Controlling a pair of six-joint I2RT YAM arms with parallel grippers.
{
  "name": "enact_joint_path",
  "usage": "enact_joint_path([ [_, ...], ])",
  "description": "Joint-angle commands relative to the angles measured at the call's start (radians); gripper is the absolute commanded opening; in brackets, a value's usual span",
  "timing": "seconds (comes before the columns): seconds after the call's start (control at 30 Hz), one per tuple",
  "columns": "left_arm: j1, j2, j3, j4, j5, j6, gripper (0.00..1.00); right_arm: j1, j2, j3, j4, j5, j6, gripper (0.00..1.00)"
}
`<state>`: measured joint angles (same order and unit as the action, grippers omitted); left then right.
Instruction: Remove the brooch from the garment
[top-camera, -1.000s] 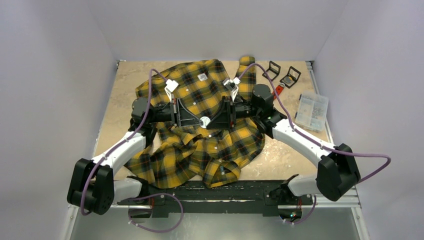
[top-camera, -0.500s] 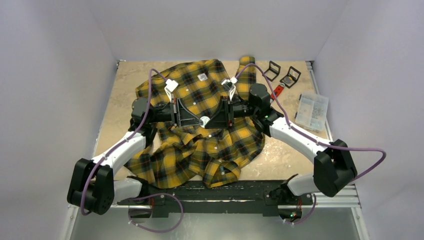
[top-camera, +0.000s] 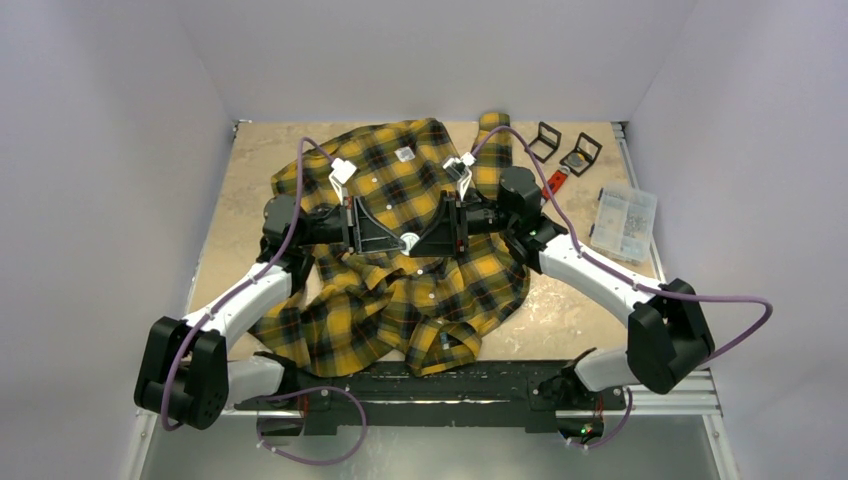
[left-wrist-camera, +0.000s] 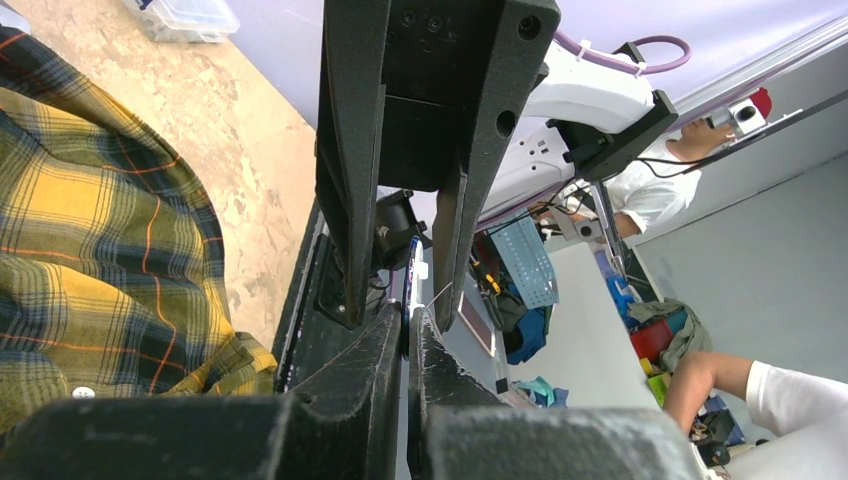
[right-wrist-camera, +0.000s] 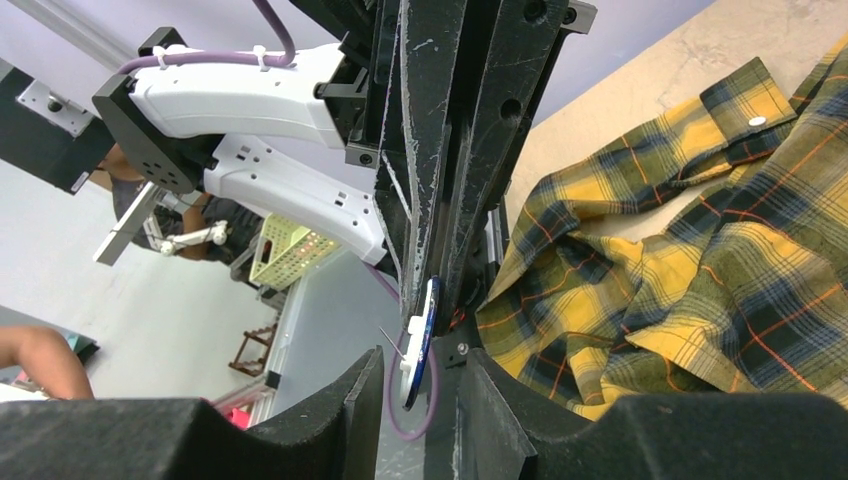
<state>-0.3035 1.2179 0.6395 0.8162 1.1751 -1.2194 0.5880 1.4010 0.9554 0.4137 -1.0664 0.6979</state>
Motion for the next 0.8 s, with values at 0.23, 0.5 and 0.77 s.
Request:
enact_joint_path([
  [0.23,-0.003,-0.018,-0.001,0.048,0.008,0.024,0.0,0.002,0.001,0.046,0.058,-0.012,0.029,0.37],
  [0.5,-0.005,-0.024,-0.008,0.039,0.008,0.043,0.0,0.003,0.012,0.045,0.076,-0.014,0.049,0.32],
  [0.77,-0.006,-0.037,-0.009,0.02,0.006,0.066,0.0,-0.008,0.019,0.04,0.075,-0.004,0.067,0.3],
])
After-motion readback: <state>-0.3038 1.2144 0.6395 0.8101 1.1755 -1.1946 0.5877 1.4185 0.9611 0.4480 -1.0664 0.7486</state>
